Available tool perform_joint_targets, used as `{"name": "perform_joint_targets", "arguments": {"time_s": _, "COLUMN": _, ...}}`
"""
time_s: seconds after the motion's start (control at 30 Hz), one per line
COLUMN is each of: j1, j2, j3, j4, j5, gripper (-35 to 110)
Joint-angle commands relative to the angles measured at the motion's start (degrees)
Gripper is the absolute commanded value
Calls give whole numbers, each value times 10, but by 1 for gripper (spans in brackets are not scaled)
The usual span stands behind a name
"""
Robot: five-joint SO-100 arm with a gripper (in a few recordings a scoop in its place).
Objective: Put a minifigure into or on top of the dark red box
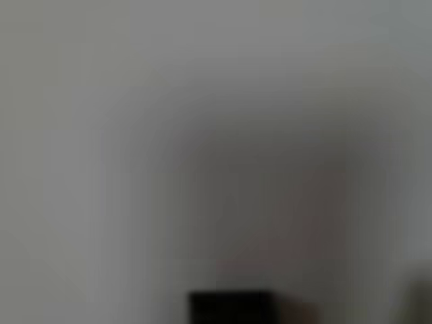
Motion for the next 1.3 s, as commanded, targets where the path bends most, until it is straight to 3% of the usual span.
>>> {"name": "perform_joint_targets", "arguments": {"time_s": 0.0, "j1": 13, "j2": 0, "j3": 14, "j4": -15, "j5": -15, "gripper": 25}}
{"name": "perform_joint_targets", "arguments": {"time_s": 0.2, "j1": 21, "j2": -18, "j3": 13, "j4": -20, "j5": -32, "gripper": 25}}
{"name": "perform_joint_targets", "arguments": {"time_s": 0.43, "j1": 105, "j2": 174, "j3": 113, "j4": -13, "j5": -77, "gripper": 25}}
{"name": "perform_joint_targets", "arguments": {"time_s": 0.67, "j1": 144, "j2": -56, "j3": 49, "j4": -44, "j5": -74, "gripper": 25}}
{"name": "perform_joint_targets", "arguments": {"time_s": 1.27, "j1": 194, "j2": -18, "j3": 100, "j4": -33, "j5": -55, "gripper": 20}}
